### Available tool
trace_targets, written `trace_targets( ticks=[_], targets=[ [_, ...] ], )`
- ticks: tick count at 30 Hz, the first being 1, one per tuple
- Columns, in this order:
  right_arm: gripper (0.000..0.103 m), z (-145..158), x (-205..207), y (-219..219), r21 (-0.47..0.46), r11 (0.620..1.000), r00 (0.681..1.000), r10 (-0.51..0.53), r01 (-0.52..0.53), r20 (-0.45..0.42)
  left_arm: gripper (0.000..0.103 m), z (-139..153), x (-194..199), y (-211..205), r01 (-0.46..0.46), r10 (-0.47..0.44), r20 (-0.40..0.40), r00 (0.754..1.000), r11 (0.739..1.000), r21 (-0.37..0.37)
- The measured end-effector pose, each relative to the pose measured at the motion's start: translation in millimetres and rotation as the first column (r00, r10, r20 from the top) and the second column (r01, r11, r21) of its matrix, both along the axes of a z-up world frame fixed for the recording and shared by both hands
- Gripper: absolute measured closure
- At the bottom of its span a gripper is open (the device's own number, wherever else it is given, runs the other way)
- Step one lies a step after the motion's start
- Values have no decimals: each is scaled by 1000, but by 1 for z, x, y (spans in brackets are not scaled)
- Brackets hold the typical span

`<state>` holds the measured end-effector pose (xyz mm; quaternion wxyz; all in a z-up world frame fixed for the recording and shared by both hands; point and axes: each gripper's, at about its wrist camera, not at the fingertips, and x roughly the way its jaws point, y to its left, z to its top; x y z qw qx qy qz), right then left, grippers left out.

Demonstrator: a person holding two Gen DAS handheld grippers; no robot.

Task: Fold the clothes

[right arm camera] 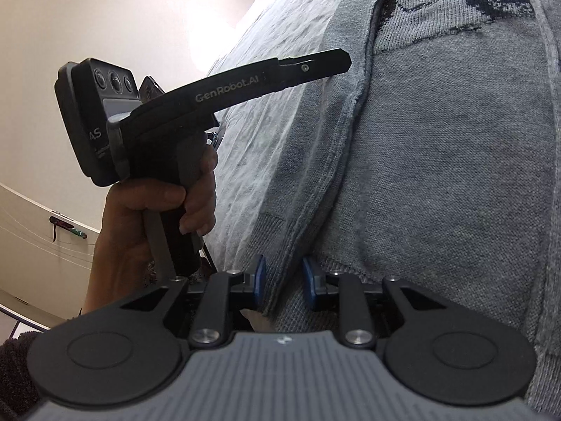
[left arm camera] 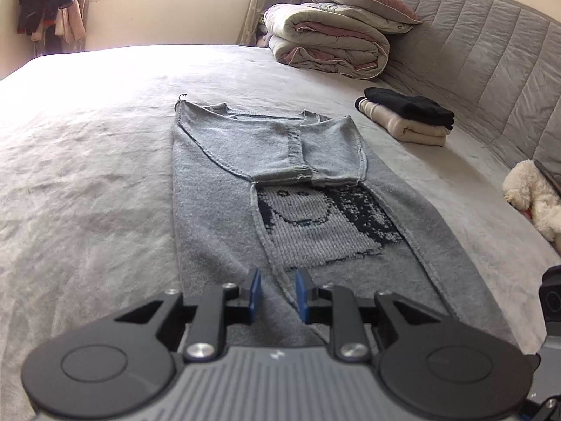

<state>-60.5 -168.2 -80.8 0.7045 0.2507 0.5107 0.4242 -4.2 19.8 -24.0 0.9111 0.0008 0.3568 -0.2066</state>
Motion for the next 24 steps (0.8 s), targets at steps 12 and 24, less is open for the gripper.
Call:
trace_targets(
  ticks=[12,24],
  targets=[
    [96,-6,-6,-3,1,1000,1000,-9,9,21,100,-12,16,-24,-50,50,0,999,993,109],
    [86,5,-4,-25,-58,998,999,6,-8,-36,89,-17,7,0,47,-52,-29,998,988,-150]
  ],
)
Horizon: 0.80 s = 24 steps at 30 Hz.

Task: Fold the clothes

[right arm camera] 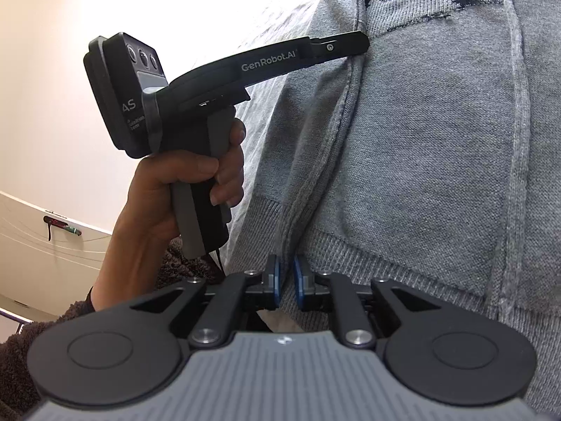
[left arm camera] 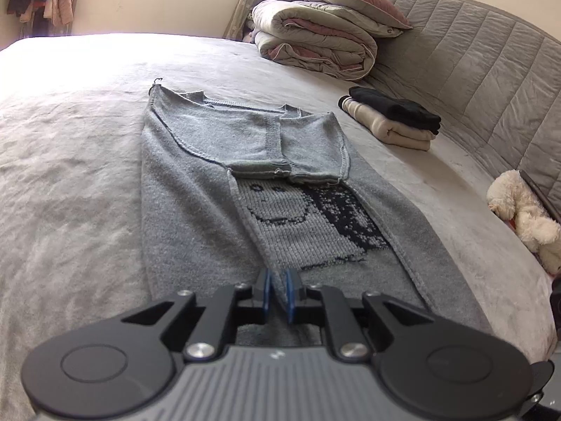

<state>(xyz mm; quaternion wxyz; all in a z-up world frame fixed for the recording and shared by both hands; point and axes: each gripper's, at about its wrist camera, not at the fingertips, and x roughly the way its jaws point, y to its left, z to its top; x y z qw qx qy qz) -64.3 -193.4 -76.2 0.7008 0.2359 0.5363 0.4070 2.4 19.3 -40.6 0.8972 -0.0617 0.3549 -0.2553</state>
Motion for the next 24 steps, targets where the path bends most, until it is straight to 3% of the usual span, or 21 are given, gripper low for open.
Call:
trace_targets(
  ticks=[3,7,11,16,21,22,24],
  targets=[
    [83,11,0,-9,-24,1000,997,-9,11,72,82,9,-14,13,26,-24,36,999,998,-62],
    [65,23,6,-18,-59,995,981,-70,82,180,81,5,-37,35,75,-73,32,997,993,-95],
    [65,37,16,-22,-101,982,946,-125,162,299,82,-10,-67,48,188,-186,26,982,973,-136],
    [65,52,31,-16,-152,964,906,-140,216,399,82,-25,-108,49,375,-371,53,927,920,-112],
    [65,49,39,3,-200,957,868,-89,211,489,81,-20,-115,67,507,-522,-24,852,836,-210],
    [65,50,39,8,-211,955,855,-74,209,513,78,-18,-115,70,517,-535,-26,845,828,-218],
    [65,51,41,20,-236,948,827,-46,213,560,74,-14,-113,75,506,-521,1,854,829,-236]
  ],
)
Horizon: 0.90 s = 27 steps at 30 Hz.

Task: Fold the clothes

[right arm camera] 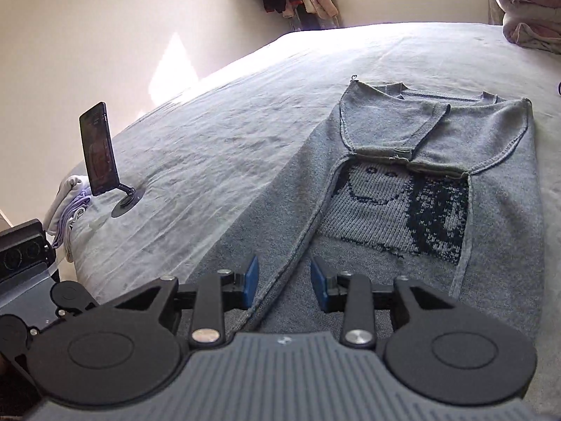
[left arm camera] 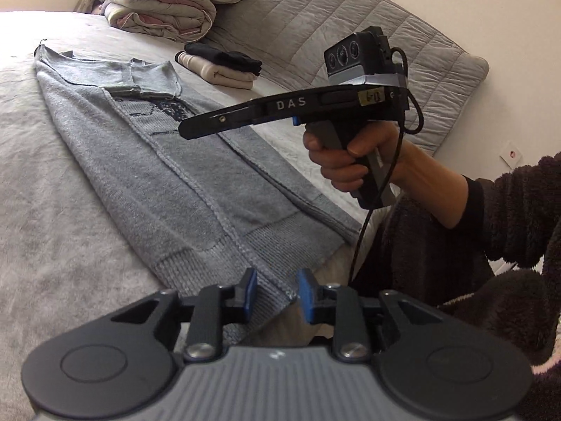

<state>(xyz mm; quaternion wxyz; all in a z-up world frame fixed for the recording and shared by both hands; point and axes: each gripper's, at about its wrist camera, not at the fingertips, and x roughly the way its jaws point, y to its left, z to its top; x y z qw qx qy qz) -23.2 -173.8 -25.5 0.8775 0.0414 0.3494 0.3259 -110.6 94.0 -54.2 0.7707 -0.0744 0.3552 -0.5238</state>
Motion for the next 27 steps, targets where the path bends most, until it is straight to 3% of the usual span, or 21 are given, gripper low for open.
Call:
trace_targets(
  ticks=[3,7,10,12,17,20,24,27],
  targets=[
    [65,1,4,13,-75,997,995,-5,12,103,68,5,10,5,-55,56,10,998,996,-63],
    [77,2,22,28,-164,985,979,-21,55,203,65,8,27,-10,-96,98,57,994,995,-40],
    [90,1,44,36,-181,982,977,-19,58,215,65,1,41,-19,-101,102,33,994,994,-28],
    [92,1,60,44,-205,976,972,-18,68,235,65,-4,47,-23,-104,104,21,994,995,-2],
    [94,-7,92,63,-256,963,973,-23,83,231,64,-7,39,-22,-77,75,46,996,996,38],
    [97,-23,107,63,-316,943,985,-51,101,162,63,-8,34,-18,-55,53,47,997,998,43],
    [96,-25,109,46,-253,959,990,-102,124,99,62,-5,32,-16,-30,27,51,998,998,60],
    [96,-15,99,37,-237,962,989,-118,137,90,59,-2,34,-10,-53,52,40,998,998,28]
  ],
)
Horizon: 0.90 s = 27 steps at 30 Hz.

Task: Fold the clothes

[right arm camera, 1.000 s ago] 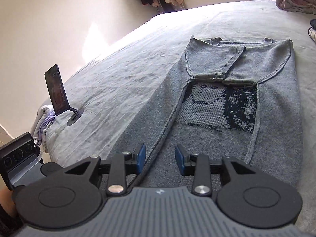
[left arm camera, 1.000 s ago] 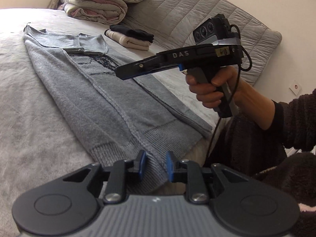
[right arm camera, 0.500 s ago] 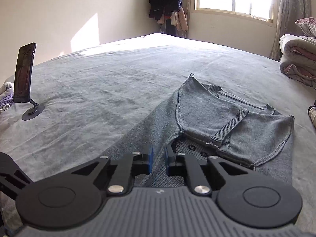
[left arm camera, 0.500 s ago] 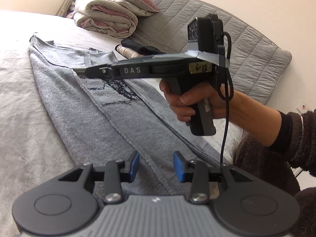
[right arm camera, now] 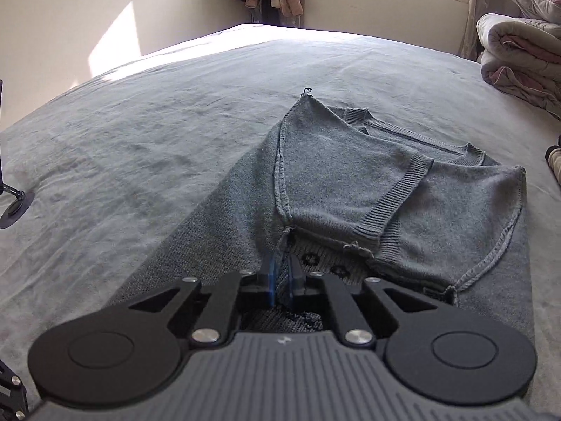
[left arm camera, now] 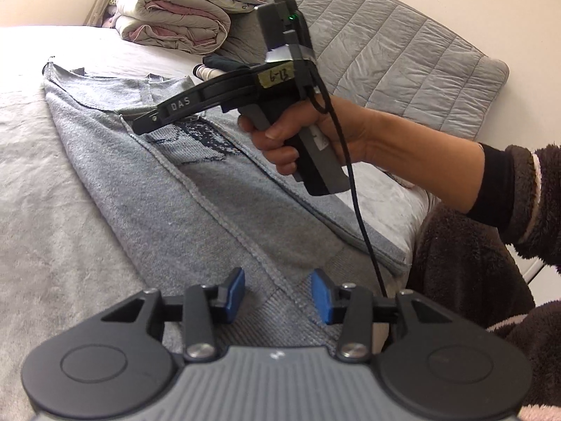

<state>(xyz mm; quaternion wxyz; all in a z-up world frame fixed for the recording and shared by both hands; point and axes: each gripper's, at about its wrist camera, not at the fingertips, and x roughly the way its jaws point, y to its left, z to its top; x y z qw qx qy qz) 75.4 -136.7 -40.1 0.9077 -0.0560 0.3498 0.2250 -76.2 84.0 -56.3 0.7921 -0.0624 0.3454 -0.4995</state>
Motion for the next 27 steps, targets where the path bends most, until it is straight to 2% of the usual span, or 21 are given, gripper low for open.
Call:
trace_targets(
  ticks=[4,6,7,10,11,16,18,21,27],
  targets=[
    [96,15,-26,-23,22,1000,1000,-18,18,-3,57,1,3,4,-44,44,3,999,999,-4],
    [92,21,-42,-38,33,999,999,-39,39,-13,57,-2,3,-5,-37,36,8,999,998,51],
    [89,23,-50,-44,33,998,999,-50,51,-17,57,-3,0,-10,-30,27,42,999,996,81],
    [86,29,-77,-64,16,996,996,-83,83,-24,51,-2,-11,-15,-20,8,103,995,993,113],
    [86,30,-89,-70,10,995,995,-94,95,-28,51,-1,-12,-14,-22,10,102,995,993,113],
    [86,36,-148,-102,23,990,988,-138,140,-72,50,8,-18,-10,-75,67,66,996,990,118],
    [86,34,-173,-109,53,990,987,-128,134,-101,51,13,-20,-9,-103,98,48,994,987,121],
    [84,24,-199,-106,71,991,985,-101,112,-141,51,20,-26,-17,-99,97,19,995,988,119],
    [75,7,-223,-91,-9,995,986,-104,104,-133,52,17,-48,-29,-115,122,-31,992,979,165]
  ],
)
